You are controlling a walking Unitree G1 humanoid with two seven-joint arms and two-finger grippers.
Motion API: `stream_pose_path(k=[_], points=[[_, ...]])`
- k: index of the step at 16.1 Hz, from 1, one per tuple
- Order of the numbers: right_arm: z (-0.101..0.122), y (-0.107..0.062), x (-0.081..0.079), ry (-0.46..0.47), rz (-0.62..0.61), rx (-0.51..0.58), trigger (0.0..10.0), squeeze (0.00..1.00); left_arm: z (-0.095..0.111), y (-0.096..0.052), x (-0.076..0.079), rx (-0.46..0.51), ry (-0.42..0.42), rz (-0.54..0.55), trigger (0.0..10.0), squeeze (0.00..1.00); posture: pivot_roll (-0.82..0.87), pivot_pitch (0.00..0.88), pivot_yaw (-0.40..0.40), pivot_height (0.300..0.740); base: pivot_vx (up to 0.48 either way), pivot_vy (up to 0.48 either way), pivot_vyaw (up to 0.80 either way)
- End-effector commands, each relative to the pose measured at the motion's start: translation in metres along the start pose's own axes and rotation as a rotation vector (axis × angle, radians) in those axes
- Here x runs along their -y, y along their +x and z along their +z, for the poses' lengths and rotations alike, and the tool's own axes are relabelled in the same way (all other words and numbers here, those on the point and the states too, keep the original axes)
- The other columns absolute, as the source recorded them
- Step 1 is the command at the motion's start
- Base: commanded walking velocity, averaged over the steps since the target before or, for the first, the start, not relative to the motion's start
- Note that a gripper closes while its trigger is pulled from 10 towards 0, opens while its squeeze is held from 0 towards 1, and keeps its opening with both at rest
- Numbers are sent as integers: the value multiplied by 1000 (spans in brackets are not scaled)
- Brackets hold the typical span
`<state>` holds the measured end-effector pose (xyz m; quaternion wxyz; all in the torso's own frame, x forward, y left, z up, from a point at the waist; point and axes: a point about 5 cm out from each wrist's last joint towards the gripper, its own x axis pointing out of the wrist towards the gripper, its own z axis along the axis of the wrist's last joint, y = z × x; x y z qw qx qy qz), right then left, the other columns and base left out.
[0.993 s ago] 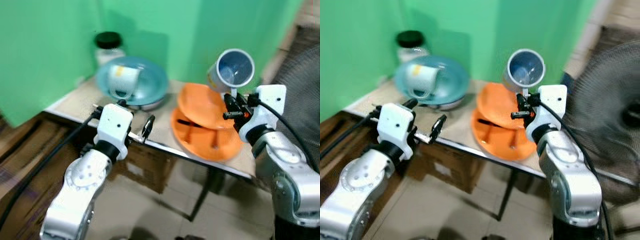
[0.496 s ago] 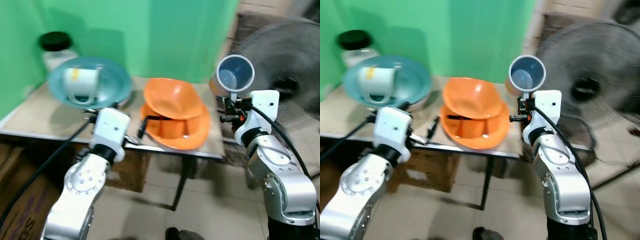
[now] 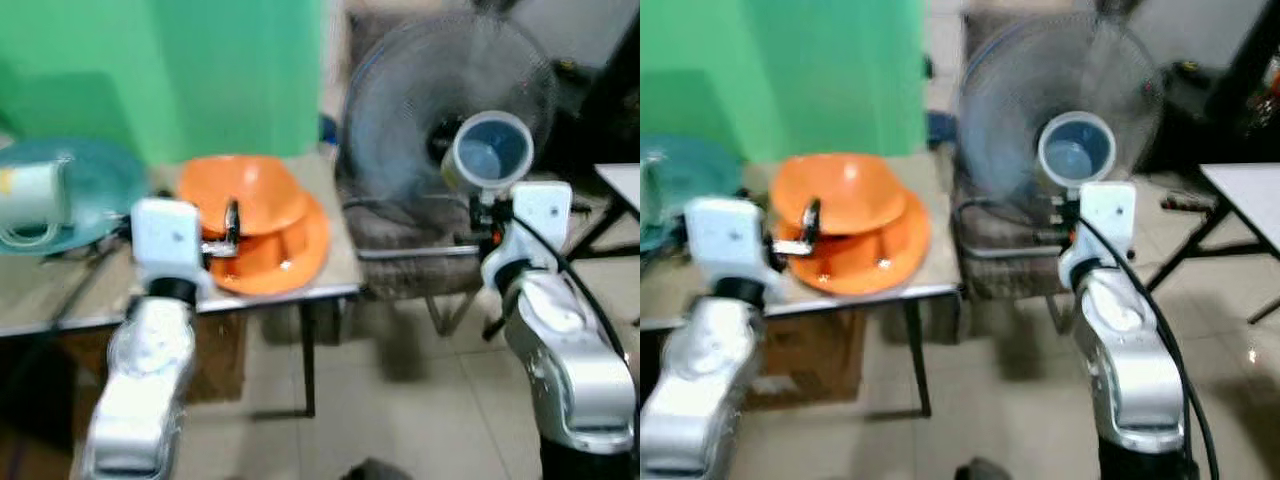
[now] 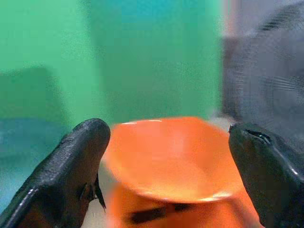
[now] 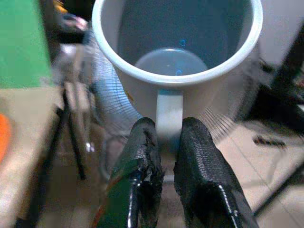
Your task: Setting the table
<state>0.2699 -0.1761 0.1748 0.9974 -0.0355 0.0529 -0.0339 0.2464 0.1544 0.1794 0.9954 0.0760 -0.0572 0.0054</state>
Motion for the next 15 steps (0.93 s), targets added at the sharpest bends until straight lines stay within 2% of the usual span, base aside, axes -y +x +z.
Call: stream_pose_path(k=[1, 4, 6, 10, 12, 15], points=[[6, 0, 1, 3, -22, 24, 10000, 0, 5, 1, -4, 20, 4, 17, 10000, 192, 76, 0, -10, 740, 0, 0, -788], [9, 1, -2, 75, -11, 40, 10000, 0, 3, 0, -12, -5, -17, 33, 10000, 149, 79, 0, -11, 740, 0, 0, -788], [12, 3, -4, 23, -16, 70, 10000, 0, -3, -4, -16, -36, 13, -22, 10000, 0, 83, 0, -22, 740, 0, 0, -794], [4, 3, -6, -28, -2, 28, 10000, 0, -3, -6, -17, -48, 5, -16, 10000, 0, 80, 0, -23, 740, 0, 0, -783], [2, 4, -13, -12, 50, 19, 10000, 0, -6, -6, -13, -62, 3, -53, 10000, 0, 78, 0, -21, 740, 0, 0, -778], [1, 5, -18, 1, 90, 2, 10000, 0, -8, -5, -15, -76, 4, -41, 10000, 0, 74, 0, -25, 740, 0, 0, -725]])
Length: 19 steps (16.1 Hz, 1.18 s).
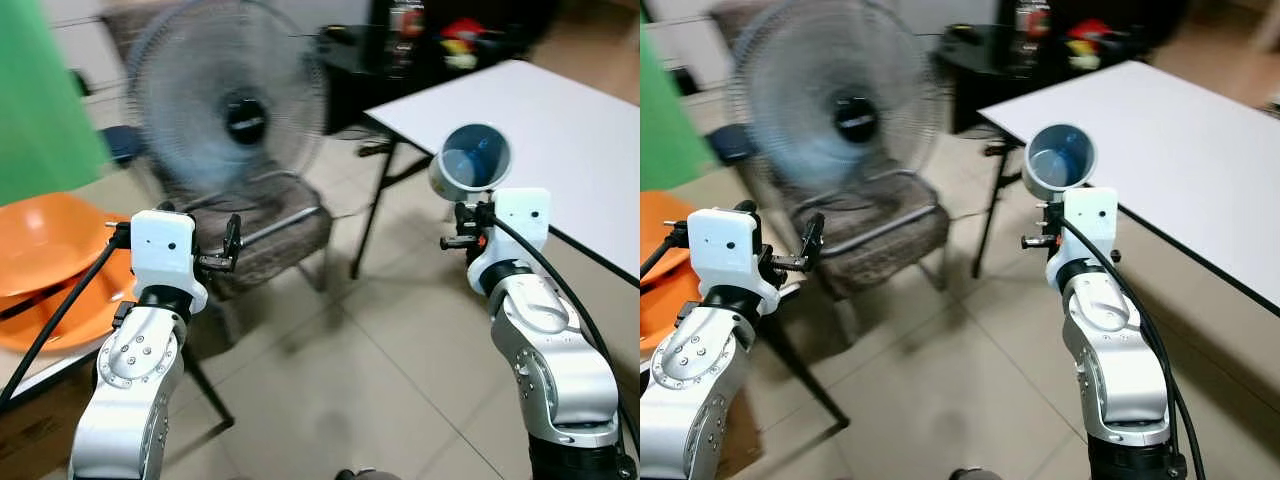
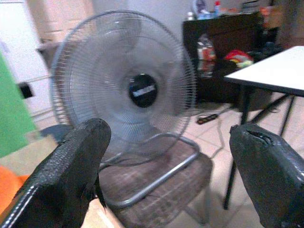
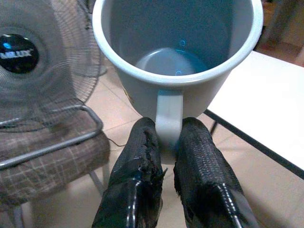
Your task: Setting the table
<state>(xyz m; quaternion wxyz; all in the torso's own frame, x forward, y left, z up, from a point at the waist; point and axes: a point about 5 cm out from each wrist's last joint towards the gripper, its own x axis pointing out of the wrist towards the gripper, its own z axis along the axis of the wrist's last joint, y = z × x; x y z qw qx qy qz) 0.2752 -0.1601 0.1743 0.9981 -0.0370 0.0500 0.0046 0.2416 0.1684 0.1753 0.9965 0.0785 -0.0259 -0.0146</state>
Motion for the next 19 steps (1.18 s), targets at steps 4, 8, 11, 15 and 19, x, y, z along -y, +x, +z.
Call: stream_pose_path(k=[4, 8, 11, 15, 19], points=[[-1, 2, -8, 12, 61, -17, 10000, 0, -1, -1, -1, -18, -9, -17, 10000, 0, 76, 0, -30, 740, 284, 0, 0], [-2, 3, -9, 11, 65, -24, 10000, 0, -2, -1, -1, -25, -12, -29, 10000, 0, 74, 0, -33, 740, 306, 0, 0], [-3, 3, -9, 14, 62, -28, 10000, 0, -1, -1, 0, -29, -12, -47, 10000, 0, 76, 0, -33, 740, 320, 0, 0], [-4, 4, -10, 23, 57, -35, 10000, 0, 0, 0, 3, -30, -6, -80, 10000, 0, 81, 0, -30, 740, 367, 0, 0], [-6, 4, -11, 28, 63, -41, 10000, 0, -1, 1, 2, -31, -1, -86, 10000, 0, 82, 0, -30, 740, 383, 0, -800]])
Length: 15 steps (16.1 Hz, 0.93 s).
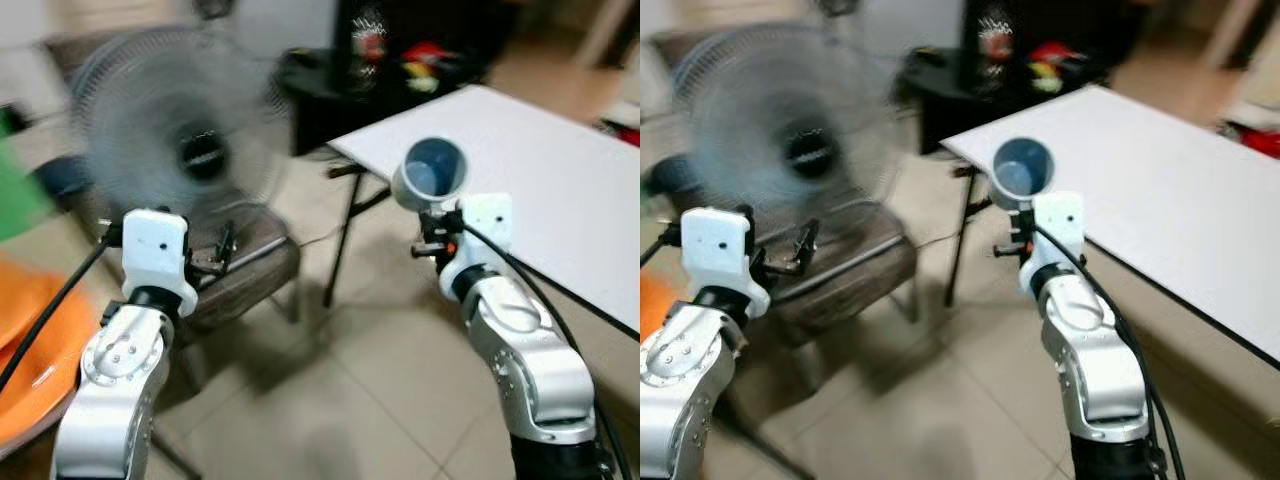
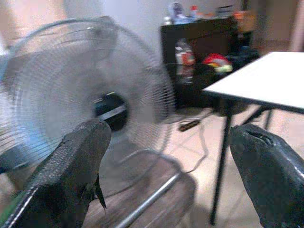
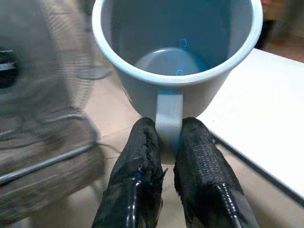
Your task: Setting the table
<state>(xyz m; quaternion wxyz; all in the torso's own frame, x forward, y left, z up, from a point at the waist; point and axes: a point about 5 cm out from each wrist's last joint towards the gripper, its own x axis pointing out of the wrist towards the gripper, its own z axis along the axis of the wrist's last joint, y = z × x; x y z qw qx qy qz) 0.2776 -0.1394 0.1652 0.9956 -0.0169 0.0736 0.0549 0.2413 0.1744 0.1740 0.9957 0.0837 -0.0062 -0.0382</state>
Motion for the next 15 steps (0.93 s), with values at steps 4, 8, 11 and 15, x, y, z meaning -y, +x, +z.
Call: stream_pose_path(k=[4, 8, 11, 15], points=[[1, 2, 8, 7, -45, 7, 10000, 0, 2, 1, 10, 5, -9, -58, 10000, 0, 89, 0, -30, 740, 384, 0, -128], [2, 3, 7, -1, -29, 16, 10000, 0, 0, 1, 11, 4, -13, -55, 10000, 0, 94, 0, -39, 740, 386, 0, 0], [3, 6, 5, -7, -12, 19, 10000, 0, 0, 0, 12, 3, -16, -52, 10000, 0, 99, 0, -48, 740, 384, 0, 0], [3, 7, 3, -13, 7, 18, 10000, 0, -1, -1, 11, 2, -16, -45, 10000, 0, 102, 0, -54, 740, 385, 0, 0]])
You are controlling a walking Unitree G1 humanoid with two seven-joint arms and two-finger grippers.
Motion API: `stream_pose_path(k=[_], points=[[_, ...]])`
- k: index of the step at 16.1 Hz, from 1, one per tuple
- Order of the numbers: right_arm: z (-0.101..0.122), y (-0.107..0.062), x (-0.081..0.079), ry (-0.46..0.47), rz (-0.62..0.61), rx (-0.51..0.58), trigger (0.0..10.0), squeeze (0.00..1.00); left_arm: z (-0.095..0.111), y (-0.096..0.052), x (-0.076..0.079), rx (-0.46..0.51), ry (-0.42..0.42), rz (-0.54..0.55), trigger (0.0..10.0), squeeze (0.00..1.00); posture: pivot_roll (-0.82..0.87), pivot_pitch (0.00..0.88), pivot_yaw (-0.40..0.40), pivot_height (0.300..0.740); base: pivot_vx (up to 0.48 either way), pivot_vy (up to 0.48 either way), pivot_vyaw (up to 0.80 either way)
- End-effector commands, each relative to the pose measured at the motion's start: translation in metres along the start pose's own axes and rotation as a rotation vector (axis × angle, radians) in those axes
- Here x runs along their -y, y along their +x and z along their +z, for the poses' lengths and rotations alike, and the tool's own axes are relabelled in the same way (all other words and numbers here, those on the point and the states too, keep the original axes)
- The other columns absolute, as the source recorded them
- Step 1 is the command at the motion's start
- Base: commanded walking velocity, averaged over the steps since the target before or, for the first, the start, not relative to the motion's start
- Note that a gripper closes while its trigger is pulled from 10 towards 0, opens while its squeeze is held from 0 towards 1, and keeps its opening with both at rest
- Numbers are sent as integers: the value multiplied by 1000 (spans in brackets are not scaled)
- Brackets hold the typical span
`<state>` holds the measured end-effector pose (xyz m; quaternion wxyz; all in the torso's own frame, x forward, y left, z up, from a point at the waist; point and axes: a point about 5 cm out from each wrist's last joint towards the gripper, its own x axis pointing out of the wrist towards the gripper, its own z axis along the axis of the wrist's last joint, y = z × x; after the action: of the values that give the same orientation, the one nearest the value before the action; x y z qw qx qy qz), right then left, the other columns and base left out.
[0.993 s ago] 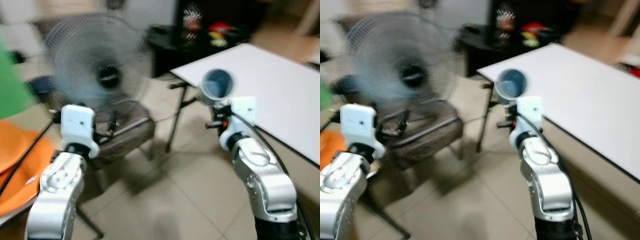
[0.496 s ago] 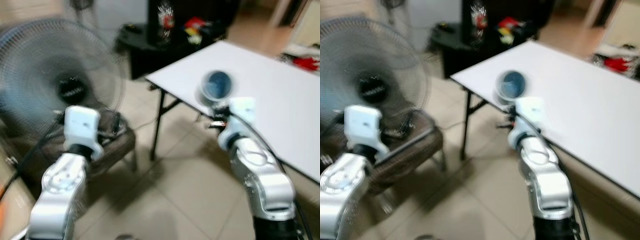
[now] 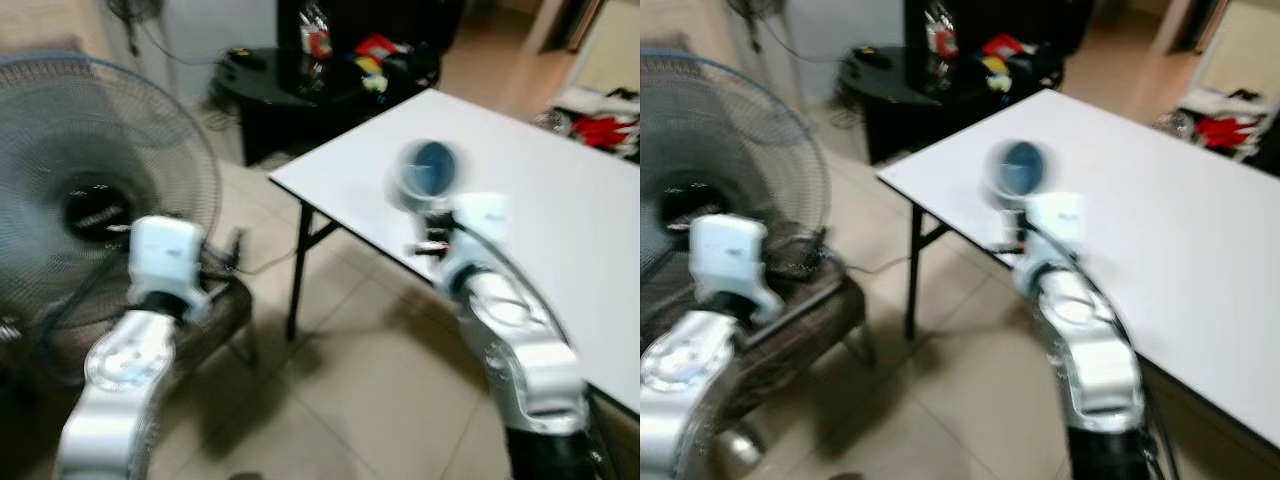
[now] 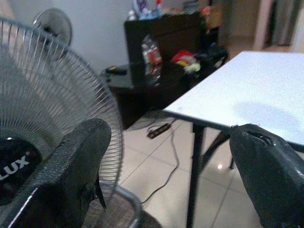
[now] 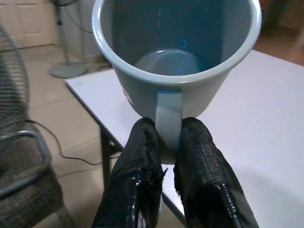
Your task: Setting the table
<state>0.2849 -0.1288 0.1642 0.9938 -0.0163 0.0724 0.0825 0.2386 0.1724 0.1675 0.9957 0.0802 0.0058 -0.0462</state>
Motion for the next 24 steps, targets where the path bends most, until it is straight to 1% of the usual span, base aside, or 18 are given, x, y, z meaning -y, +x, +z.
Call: stream_pose_path(k=[1, 6, 13, 16, 21, 23, 24], points=[[2, -2, 12, -12, -43, 14, 10000, 0, 5, 1, 8, 24, -7, -26, 10000, 0, 105, 0, -58, 740, 386, 0, 0], [2, -1, 10, -12, -34, 13, 10000, 0, 5, 0, 8, 23, -9, -28, 10000, 0, 106, 0, -58, 740, 386, 0, 0], [1, -1, 12, -12, -46, 6, 10000, 0, 6, 4, 11, 27, 0, -52, 10000, 0, 100, 0, -44, 740, 386, 0, 0], [-1, -1, 13, -12, -46, -15, 10000, 0, 6, 5, 13, 29, 4, -69, 10000, 0, 97, 0, -42, 740, 390, 0, 0], [0, 3, 14, -18, -37, -34, 10000, 0, 8, 9, 16, 38, 10, -87, 10000, 0, 100, 0, -56, 740, 390, 0, -800], [-1, 5, 13, -26, -9, -66, 10000, 0, 7, 8, 17, 29, 18, -123, 10000, 0, 102, 0, -61, 740, 388, 0, -366], [-5, 7, 15, -84, -2, -108, 10000, 0, 4, 9, 22, 15, 35, -172, 10000, 0, 104, 0, -70, 740, 326, 0, 0]])
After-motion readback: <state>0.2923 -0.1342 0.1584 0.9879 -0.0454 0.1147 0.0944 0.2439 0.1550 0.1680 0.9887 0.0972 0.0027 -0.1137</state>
